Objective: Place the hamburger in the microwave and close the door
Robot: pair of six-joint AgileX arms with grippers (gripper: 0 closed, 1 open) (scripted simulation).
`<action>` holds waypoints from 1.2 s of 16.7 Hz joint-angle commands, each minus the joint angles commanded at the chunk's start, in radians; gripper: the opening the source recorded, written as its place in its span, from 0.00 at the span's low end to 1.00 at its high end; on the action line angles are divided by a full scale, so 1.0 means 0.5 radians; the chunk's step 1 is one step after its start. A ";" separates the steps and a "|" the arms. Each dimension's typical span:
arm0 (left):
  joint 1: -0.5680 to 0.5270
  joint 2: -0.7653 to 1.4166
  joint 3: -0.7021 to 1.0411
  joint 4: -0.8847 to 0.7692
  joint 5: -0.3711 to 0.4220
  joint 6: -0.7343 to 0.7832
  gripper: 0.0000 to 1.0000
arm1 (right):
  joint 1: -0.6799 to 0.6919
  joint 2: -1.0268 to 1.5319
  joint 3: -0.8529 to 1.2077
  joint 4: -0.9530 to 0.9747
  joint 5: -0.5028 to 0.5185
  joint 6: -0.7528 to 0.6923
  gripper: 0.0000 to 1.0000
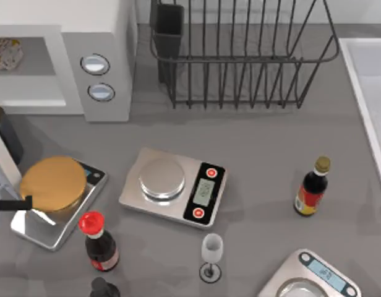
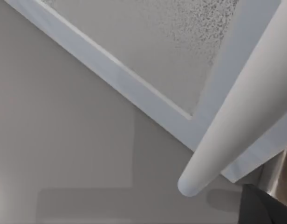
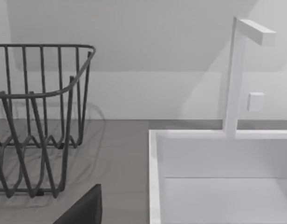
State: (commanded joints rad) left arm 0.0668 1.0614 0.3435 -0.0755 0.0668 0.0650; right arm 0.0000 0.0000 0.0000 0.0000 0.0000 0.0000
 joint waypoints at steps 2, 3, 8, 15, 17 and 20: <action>0.007 0.008 0.006 -0.004 0.006 0.001 0.00 | 0.000 0.000 0.000 0.000 0.000 0.000 1.00; 0.009 0.008 0.008 -0.003 0.007 0.002 0.00 | 0.000 0.000 0.000 0.000 0.000 0.000 1.00; 0.001 0.102 0.206 0.032 0.117 0.039 0.00 | 0.000 0.000 0.000 0.000 0.000 0.000 1.00; -0.083 0.783 0.636 0.205 0.173 0.024 0.00 | 0.000 0.000 0.000 0.000 0.000 0.000 1.00; -0.083 0.933 0.679 0.270 0.113 0.000 0.00 | 0.000 0.000 0.000 0.000 0.000 0.000 1.00; -0.073 1.018 0.648 0.374 0.008 -0.031 0.00 | 0.000 0.000 0.000 0.000 0.000 0.000 1.00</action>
State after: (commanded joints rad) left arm 0.0302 1.5704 0.6674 0.1115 0.0707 0.0495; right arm 0.0000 0.0000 0.0000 0.0000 0.0000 0.0000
